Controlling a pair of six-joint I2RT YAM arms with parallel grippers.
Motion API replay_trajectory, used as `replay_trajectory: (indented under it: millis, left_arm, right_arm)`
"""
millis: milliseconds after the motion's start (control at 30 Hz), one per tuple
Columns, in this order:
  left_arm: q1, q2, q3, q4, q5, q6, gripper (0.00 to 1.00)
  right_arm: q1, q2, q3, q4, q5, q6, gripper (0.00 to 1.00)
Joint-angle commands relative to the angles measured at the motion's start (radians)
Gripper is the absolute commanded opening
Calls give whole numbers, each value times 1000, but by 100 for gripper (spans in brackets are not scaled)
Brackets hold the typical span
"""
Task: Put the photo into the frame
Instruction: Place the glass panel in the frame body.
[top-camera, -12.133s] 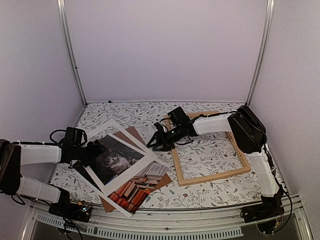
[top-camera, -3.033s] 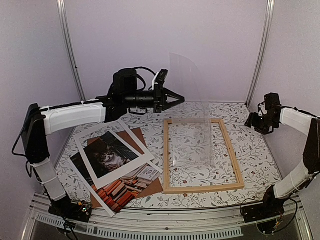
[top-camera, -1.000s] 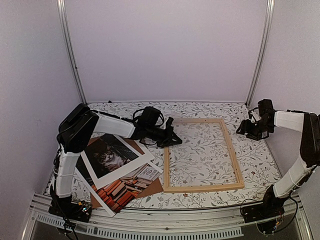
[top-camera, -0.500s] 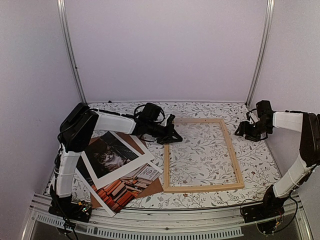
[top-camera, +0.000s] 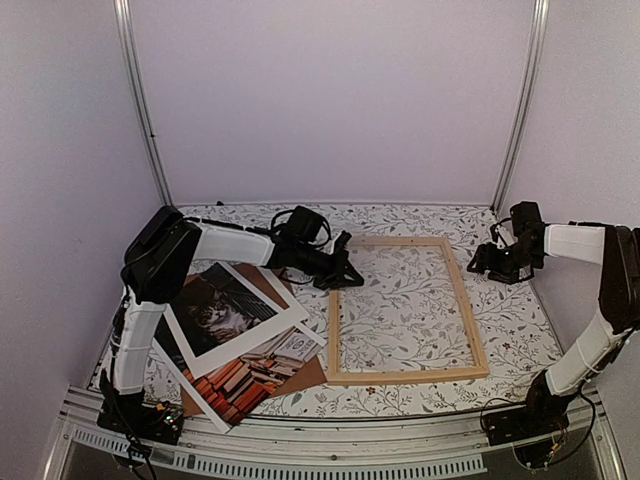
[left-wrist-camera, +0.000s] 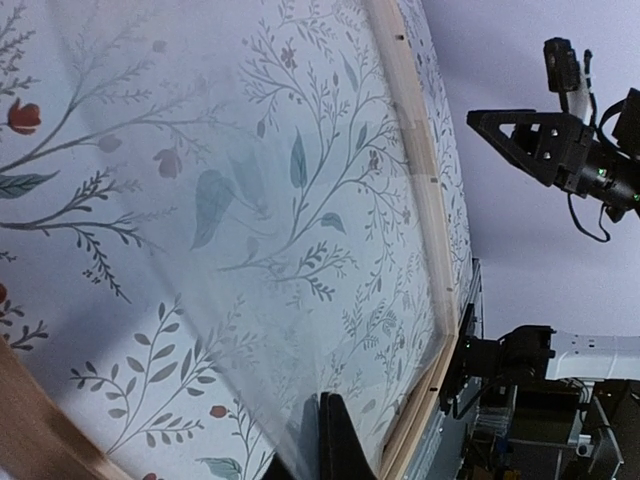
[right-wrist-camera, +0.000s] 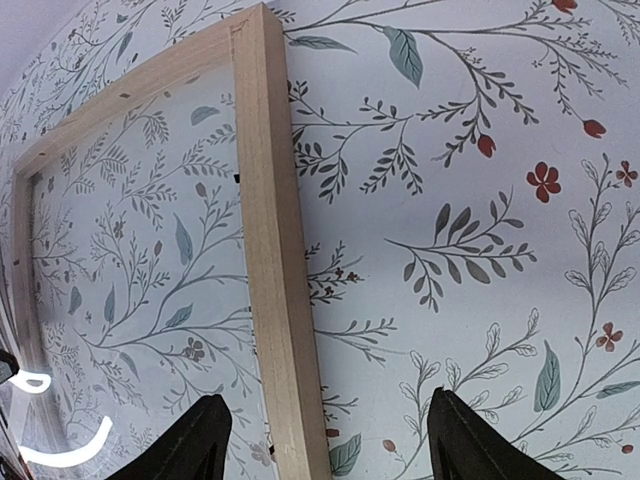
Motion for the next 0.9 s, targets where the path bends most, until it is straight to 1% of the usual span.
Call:
replay_trajectory:
  millis: [0, 533, 633, 867]
  left_arm:
    - [-2, 26, 44, -35, 48, 40, 0]
    - [-2, 34, 56, -57, 63, 50, 0]
    - [-3, 30, 54, -57, 68, 49, 0]
    - [-2, 25, 52, -55, 105, 26, 0]
  right_arm:
    - [10, 21, -16, 20, -12, -9, 71]
    - [11, 35, -18, 28, -15, -4, 71]
    - [45, 40, -18, 32, -17, -2, 72]
    - [56, 51, -12, 35, -15, 3, 71]
